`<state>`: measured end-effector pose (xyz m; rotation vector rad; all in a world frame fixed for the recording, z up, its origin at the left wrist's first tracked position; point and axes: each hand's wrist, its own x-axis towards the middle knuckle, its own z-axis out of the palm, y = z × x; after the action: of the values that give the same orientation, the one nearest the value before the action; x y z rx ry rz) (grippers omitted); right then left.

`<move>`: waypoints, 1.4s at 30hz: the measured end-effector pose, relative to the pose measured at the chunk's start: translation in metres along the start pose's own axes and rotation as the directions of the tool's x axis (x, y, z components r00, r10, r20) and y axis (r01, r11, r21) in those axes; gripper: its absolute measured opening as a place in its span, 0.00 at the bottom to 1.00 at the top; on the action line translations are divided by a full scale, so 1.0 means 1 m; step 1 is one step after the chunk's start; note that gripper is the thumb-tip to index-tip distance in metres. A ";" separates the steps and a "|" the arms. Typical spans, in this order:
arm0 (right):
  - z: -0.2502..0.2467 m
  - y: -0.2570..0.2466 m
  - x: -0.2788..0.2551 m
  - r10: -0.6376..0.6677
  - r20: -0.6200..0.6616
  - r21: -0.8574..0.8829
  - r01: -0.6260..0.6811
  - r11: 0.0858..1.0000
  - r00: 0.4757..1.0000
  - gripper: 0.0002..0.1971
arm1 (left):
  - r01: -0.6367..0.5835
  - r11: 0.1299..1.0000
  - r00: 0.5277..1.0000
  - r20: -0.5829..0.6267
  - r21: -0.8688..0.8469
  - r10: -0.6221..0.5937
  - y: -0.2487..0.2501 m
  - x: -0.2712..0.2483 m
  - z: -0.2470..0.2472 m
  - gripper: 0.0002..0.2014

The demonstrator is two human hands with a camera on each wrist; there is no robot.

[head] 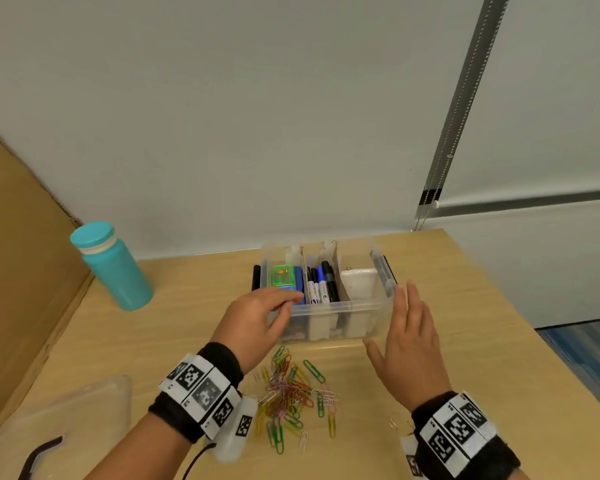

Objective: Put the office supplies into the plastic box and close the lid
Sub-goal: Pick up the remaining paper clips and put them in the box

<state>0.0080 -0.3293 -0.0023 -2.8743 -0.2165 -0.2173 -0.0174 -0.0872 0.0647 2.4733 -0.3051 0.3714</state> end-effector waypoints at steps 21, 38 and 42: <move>0.051 -0.088 -0.045 -0.100 0.600 0.133 0.024 0.991 0.794 0.51 | 0.208 0.928 0.774 0.529 0.307 -0.349 -0.056 -0.074 0.060 0.46; 0.059 -0.072 -0.022 -0.163 0.454 0.321 0.009 0.947 0.876 0.14 | 0.195 0.927 0.831 0.448 0.322 -0.330 -0.055 -0.064 0.064 0.14; 0.053 -0.059 -0.017 -0.141 0.498 0.450 -0.116 0.885 0.856 0.15 | 0.239 0.941 0.846 0.424 0.241 -0.323 -0.056 -0.066 0.060 0.11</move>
<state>-0.0119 -0.2615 -0.0420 -2.3771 -0.3324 0.5546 -0.0502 -0.0712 -0.0341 2.7121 -0.0908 -0.3365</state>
